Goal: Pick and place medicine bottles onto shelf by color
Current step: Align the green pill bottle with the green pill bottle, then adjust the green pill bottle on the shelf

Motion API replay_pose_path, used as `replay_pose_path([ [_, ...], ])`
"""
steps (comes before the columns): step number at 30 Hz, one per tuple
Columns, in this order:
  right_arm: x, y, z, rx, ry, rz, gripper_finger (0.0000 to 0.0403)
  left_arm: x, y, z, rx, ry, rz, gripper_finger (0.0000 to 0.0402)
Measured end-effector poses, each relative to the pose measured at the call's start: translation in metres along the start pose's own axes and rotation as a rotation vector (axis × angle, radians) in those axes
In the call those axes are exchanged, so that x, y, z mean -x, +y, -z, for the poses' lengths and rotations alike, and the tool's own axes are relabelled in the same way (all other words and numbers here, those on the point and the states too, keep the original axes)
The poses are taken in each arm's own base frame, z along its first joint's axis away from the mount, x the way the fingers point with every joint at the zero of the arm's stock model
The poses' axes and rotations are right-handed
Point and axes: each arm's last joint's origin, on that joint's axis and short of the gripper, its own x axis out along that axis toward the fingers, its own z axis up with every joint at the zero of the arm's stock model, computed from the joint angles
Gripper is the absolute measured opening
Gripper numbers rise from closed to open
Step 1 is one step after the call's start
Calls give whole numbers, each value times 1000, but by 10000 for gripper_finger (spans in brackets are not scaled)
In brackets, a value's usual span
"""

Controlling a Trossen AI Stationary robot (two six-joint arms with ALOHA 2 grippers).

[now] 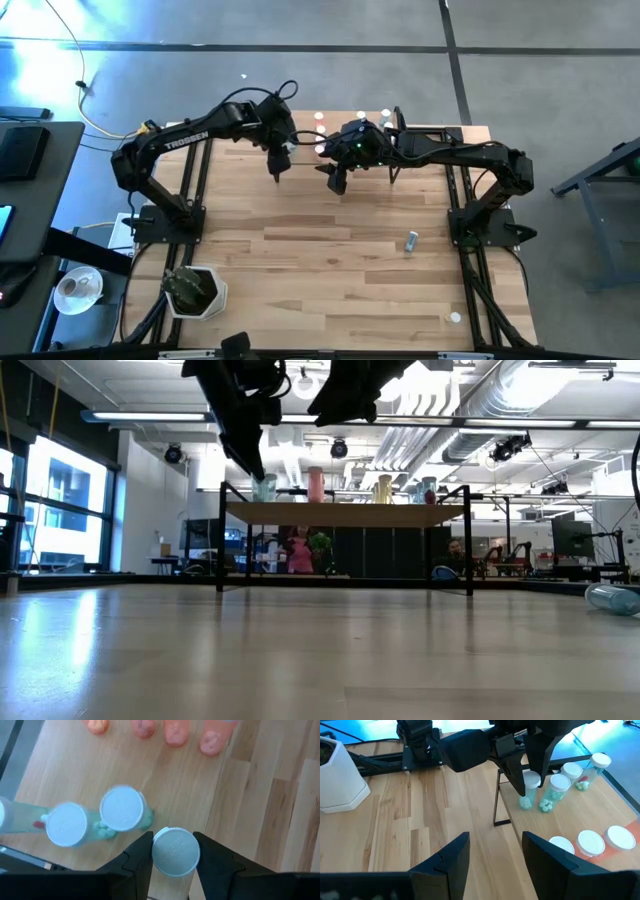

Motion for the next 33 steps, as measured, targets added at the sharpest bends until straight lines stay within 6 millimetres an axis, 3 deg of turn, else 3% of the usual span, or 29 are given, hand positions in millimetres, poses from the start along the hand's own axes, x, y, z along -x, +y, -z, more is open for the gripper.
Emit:
replay_pose_path([
  [10,0,0,0,0,0,0,172,-1,0,1,0,8,-2,169],
  [19,0,0,0,0,0,0,172,-1,0,1,-15,6,-6,173],
  [33,0,0,0,0,0,0,172,30,-2,4,-18,-66,-77,173],
])
